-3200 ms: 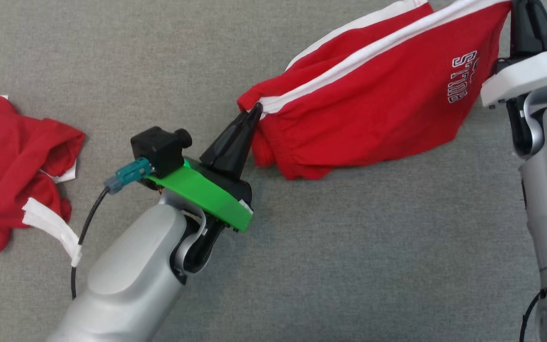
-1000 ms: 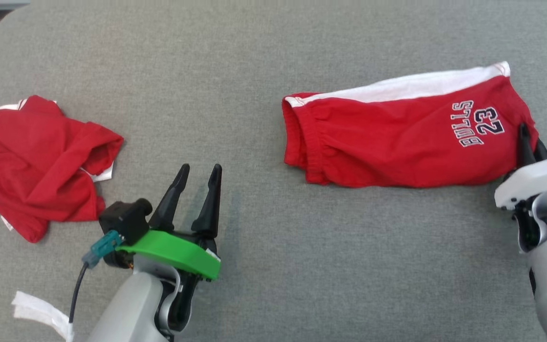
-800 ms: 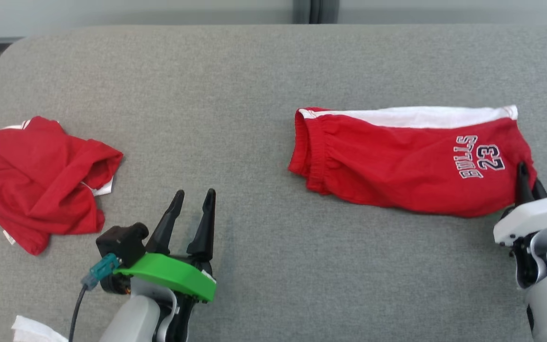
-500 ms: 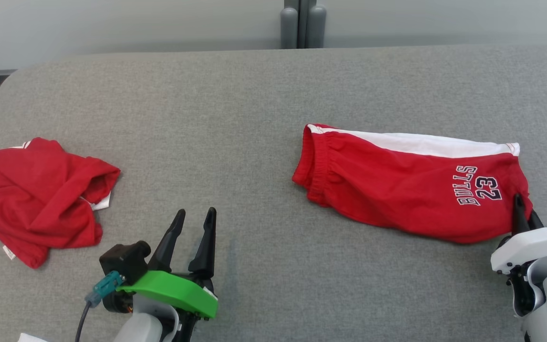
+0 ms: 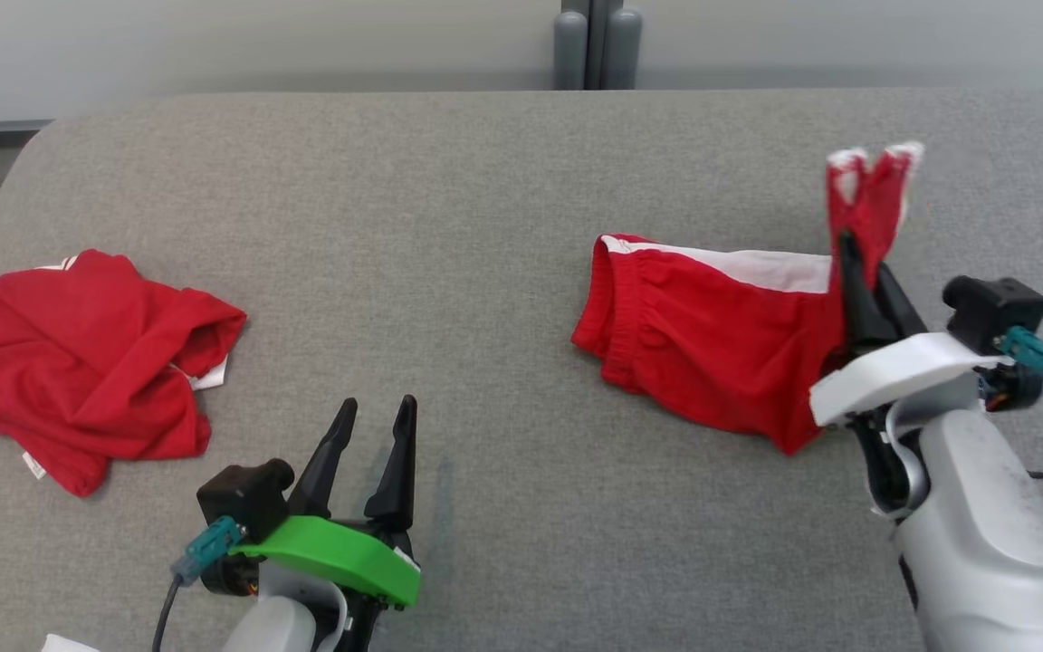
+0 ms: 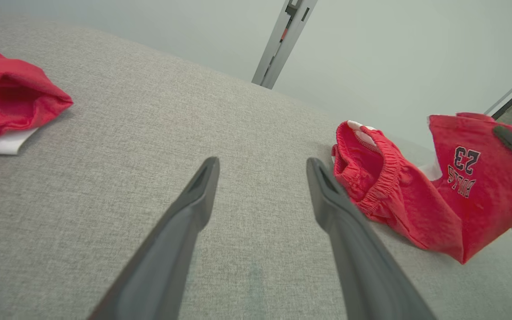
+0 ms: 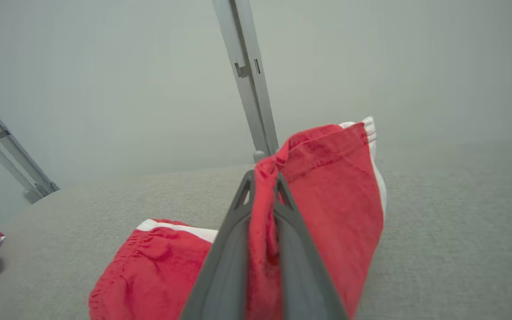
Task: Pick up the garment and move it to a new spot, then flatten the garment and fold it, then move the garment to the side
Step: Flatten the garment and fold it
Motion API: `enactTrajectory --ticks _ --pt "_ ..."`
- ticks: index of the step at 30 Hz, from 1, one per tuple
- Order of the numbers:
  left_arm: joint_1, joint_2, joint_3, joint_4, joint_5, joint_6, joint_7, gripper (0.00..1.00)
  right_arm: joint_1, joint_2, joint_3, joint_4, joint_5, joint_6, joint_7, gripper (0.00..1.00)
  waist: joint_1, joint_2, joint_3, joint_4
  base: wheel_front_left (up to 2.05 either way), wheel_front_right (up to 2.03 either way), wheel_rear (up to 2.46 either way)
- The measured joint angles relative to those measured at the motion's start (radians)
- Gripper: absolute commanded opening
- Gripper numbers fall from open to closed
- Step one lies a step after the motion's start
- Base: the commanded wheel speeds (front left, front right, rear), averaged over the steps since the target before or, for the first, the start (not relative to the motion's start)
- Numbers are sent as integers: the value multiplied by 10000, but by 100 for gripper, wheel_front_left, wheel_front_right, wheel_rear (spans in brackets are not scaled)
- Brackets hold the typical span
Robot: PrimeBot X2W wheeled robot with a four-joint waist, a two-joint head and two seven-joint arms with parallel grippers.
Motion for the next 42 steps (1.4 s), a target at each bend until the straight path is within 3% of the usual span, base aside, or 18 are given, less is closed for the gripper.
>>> enactTrajectory --ticks 7,14,15,18,23,27,34,42 --pt "-22 -107 4 59 52 0 0 100 -293 259 2220 -159 334 2 0 0 0 0 104 333 0 0 0" --pt "-36 -163 -6 159 52 0 0 100 -407 366 3127 259 276 0 0 0 0 0 254 690 0 0 0" --pt "-36 -165 -6 176 52 0 2 100 -406 370 3243 360 261 0 0 13 0 0 272 720 0 0 0" --pt "-39 -167 8 255 73 0 0 100 -404 378 3697 715 228 0 0 100 0 0 314 792 0 0 0" --pt "-42 -132 155 399 324 0 0 100 -382 384 4345 947 284 2 0 100 0 0 296 716 0 0 0" --pt "-42 -82 380 437 763 0 0 100 -225 384 4238 504 121 0 0 100 0 0 220 568 0 0 0" --pt "47 -98 1304 349 2171 0 0 100 475 389 2311 -690 -790 0 -2 100 0 0 -67 259 0 0 0" --pt "644 -238 2176 67 3919 0 0 100 1509 378 242 -1064 -1772 0 0 100 0 0 -545 -134 0 0 0"
